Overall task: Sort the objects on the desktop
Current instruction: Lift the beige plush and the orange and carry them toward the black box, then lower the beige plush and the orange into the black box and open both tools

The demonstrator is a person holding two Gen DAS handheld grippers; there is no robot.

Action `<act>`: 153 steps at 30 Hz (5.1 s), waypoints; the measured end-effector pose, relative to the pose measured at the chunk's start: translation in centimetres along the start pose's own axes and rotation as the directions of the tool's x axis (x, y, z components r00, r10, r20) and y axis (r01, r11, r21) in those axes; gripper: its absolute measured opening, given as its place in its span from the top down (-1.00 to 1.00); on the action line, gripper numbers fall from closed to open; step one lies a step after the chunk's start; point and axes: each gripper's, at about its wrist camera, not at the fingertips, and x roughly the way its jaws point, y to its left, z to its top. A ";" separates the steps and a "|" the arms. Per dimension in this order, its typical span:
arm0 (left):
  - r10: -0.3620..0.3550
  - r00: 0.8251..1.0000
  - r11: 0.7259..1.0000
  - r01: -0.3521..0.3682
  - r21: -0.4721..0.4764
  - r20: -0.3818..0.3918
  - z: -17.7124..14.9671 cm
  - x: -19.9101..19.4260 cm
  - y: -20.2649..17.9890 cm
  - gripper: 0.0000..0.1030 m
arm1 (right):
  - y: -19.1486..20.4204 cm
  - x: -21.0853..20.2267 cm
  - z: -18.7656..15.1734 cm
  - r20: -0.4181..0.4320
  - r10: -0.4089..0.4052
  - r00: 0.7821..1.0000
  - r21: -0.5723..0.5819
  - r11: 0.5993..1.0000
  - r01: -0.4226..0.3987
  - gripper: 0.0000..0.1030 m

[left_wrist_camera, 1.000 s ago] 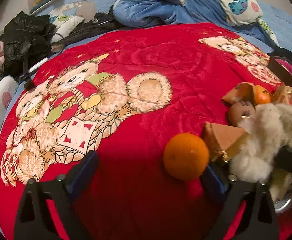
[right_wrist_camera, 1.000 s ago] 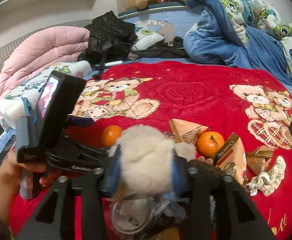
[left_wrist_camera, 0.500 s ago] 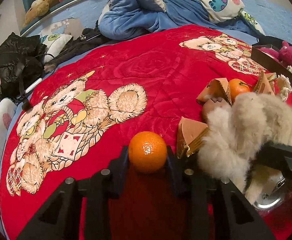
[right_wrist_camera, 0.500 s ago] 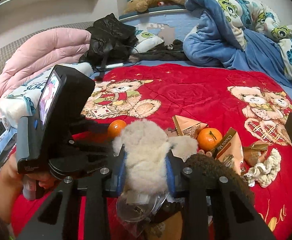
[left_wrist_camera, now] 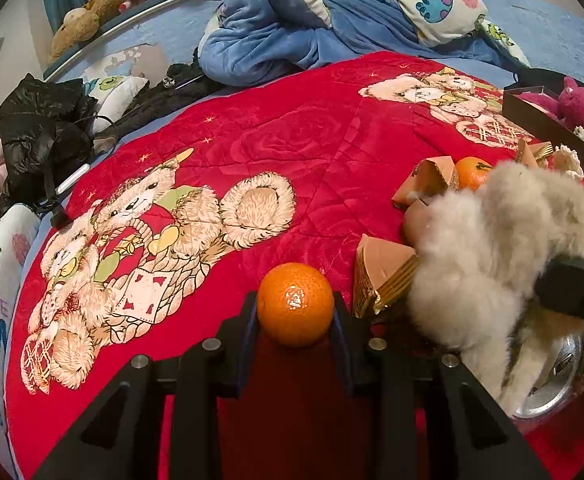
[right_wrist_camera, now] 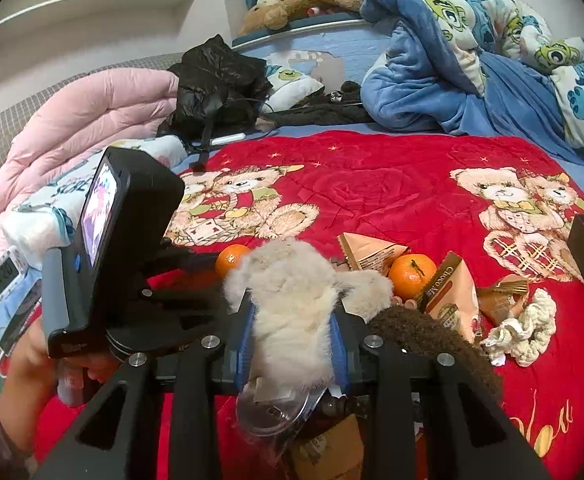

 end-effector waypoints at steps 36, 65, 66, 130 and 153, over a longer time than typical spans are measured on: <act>-0.089 0.986 0.986 0.107 -0.125 0.143 -1.5 -7.8 -0.3 0.33 | -2.2 -6.7 0.9 0.140 0.047 0.989 0.151 0.986 -0.069 0.41; -0.290 0.938 0.953 0.301 -0.030 0.192 4.5 -12.6 -17.4 0.33 | -11.2 -19.2 -0.7 0.264 -0.099 0.959 0.287 0.958 0.020 0.41; -0.303 0.933 0.949 0.314 -0.024 0.194 4.6 -12.9 -18.3 0.33 | -11.5 -19.9 -0.9 0.267 -0.111 0.957 0.290 0.956 0.030 0.41; -0.427 0.897 0.904 0.417 0.097 0.118 16.6 -2.7 -36.0 0.32 | -25.3 -27.4 -5.5 0.179 -0.410 0.894 0.481 0.829 0.284 0.40; -0.413 0.898 0.910 0.402 0.103 0.153 15.1 -0.8 -35.2 0.33 | -24.9 -20.3 -6.3 -0.084 -0.520 0.850 0.361 0.779 0.512 0.39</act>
